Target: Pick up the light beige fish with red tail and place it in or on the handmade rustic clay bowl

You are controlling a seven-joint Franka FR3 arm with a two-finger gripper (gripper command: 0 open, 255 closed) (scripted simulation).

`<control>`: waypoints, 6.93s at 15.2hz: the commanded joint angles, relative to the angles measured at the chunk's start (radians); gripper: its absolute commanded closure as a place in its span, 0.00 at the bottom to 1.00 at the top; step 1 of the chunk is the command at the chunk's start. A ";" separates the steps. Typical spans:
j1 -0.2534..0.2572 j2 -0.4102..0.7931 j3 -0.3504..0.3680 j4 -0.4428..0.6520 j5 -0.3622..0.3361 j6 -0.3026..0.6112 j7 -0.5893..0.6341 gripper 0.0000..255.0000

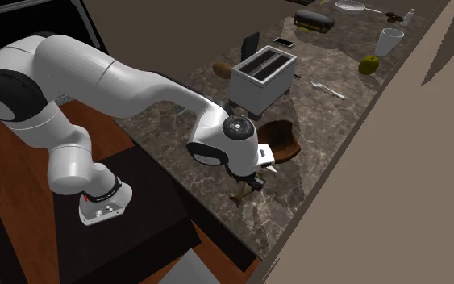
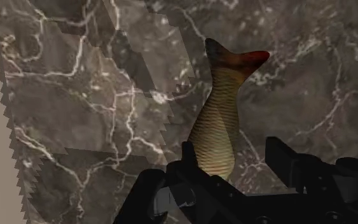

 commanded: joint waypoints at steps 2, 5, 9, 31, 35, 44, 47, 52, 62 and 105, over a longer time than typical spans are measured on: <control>-0.033 -0.026 -0.017 0.015 0.045 -0.056 -0.110 0.00; -0.034 0.004 -0.012 0.005 0.071 -0.023 -0.128 0.00; -0.037 0.051 -0.002 -0.006 0.115 0.025 -0.157 0.00; -0.032 0.016 -0.009 0.012 0.079 -0.020 -0.128 1.00; -0.029 -0.015 -0.013 0.034 0.048 -0.066 -0.102 1.00; -0.025 -0.073 -0.017 0.098 -0.005 -0.174 -0.055 1.00; -0.024 -0.088 -0.016 0.123 -0.019 -0.212 -0.042 1.00; -0.023 -0.108 -0.015 0.170 -0.037 -0.274 -0.023 1.00; -0.022 -0.131 -0.013 0.281 -0.058 -0.403 0.003 1.00; 0.055 0.316 0.098 0.667 0.106 -0.360 0.171 0.00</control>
